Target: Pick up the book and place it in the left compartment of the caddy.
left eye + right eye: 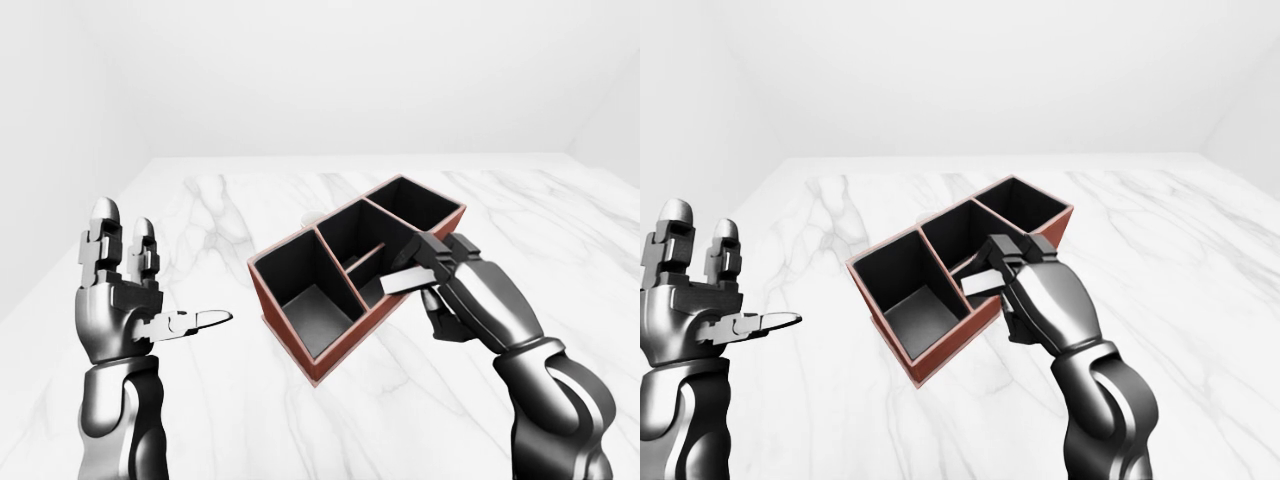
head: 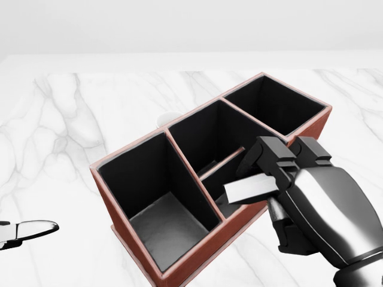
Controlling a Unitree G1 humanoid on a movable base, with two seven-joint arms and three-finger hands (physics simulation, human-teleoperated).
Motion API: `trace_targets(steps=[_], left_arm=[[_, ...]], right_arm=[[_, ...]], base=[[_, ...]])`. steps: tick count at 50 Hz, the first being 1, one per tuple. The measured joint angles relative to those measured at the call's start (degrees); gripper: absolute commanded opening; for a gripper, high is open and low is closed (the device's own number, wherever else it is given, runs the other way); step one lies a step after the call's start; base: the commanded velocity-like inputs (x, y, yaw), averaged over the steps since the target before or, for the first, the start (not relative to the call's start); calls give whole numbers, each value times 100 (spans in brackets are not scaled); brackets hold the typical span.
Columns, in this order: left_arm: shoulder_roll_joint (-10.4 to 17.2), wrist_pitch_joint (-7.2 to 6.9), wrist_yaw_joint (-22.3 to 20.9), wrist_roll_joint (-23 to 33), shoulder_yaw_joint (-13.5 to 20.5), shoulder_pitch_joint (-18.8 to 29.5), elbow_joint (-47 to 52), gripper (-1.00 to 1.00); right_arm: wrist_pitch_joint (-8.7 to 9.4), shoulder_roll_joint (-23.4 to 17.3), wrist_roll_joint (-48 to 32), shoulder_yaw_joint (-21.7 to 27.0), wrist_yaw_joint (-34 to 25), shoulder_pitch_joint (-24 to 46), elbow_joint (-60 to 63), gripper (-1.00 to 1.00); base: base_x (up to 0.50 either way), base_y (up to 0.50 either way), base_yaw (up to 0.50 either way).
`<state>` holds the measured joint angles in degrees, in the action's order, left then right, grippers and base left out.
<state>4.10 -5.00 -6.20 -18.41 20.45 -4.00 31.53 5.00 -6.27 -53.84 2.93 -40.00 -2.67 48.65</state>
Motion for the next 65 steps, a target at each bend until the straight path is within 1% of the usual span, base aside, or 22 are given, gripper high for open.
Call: trace_targets(steps=[6,11,17,26,33,40,49,65], left_arm=[[-5,0,0,6,-8,-4,3,100],[-7,0,-1,9,-11,-7,5,100],[-8,0,0,11,-13,-6,0,100],[-9,0,-3,18,-20,-5,-19,100],[-6,0,-4,14,-16,-4,-24,100],[-5,0,-2,17,-19,-2,-25,100],[2,0,1,5,-6,4,-13,100],[14,0,11,-5,4,23,-27,100]], right_arm=[[0,-22,3,8,0,234,86,-100],[0,-52,153,0,0,453,169,-100],[0,-109,465,-12,0,690,219,-100],[0,-308,974,-82,0,1060,269,-100],[0,-370,1516,-90,0,1305,192,-100],[0,-370,2113,-55,0,1446,-75,-100],[0,-348,2684,-85,36,1588,-487,-100],[0,-258,3501,12,517,1671,-1430,-100]], base=[[0,0,0],[0,0,0],[0,0,0],[0,0,0],[0,0,0],[0,0,0],[0,0,0],[0,0,0]])
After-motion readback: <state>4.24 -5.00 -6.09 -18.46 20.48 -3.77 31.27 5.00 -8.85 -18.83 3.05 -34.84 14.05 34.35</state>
